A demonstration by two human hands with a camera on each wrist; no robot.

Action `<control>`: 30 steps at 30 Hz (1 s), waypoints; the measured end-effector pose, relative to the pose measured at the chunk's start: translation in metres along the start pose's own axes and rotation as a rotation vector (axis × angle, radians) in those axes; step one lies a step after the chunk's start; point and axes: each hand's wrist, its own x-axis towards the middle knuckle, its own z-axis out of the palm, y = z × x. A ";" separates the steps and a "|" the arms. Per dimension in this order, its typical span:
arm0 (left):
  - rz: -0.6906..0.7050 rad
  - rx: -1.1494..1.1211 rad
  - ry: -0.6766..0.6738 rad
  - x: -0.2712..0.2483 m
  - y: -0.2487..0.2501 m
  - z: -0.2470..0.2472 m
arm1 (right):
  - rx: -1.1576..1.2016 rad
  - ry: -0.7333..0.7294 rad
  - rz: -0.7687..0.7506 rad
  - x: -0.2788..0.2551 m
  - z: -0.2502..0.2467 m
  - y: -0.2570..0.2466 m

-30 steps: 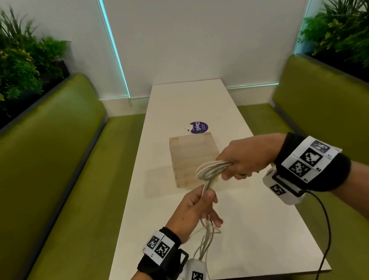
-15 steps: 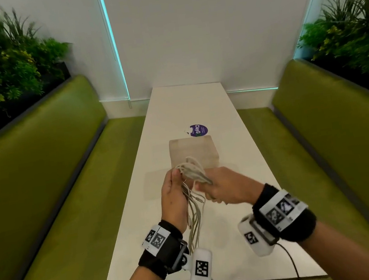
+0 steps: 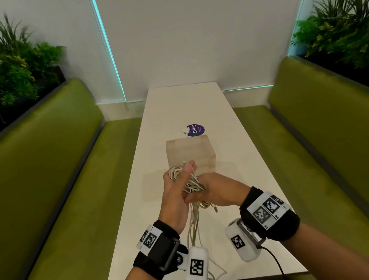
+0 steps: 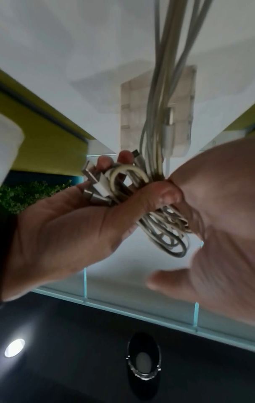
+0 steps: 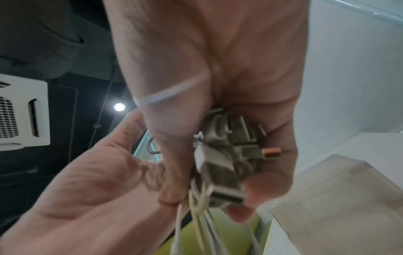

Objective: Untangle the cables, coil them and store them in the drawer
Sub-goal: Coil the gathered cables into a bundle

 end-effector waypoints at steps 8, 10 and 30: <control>0.095 0.071 0.037 0.007 0.006 0.003 | -0.105 0.015 0.050 0.005 0.008 0.001; 0.090 0.049 -0.001 0.007 0.012 0.001 | -0.114 -0.012 0.045 0.005 0.004 -0.003; 0.047 0.193 -0.054 0.012 0.003 0.004 | 0.709 -0.038 -0.105 -0.012 0.039 0.014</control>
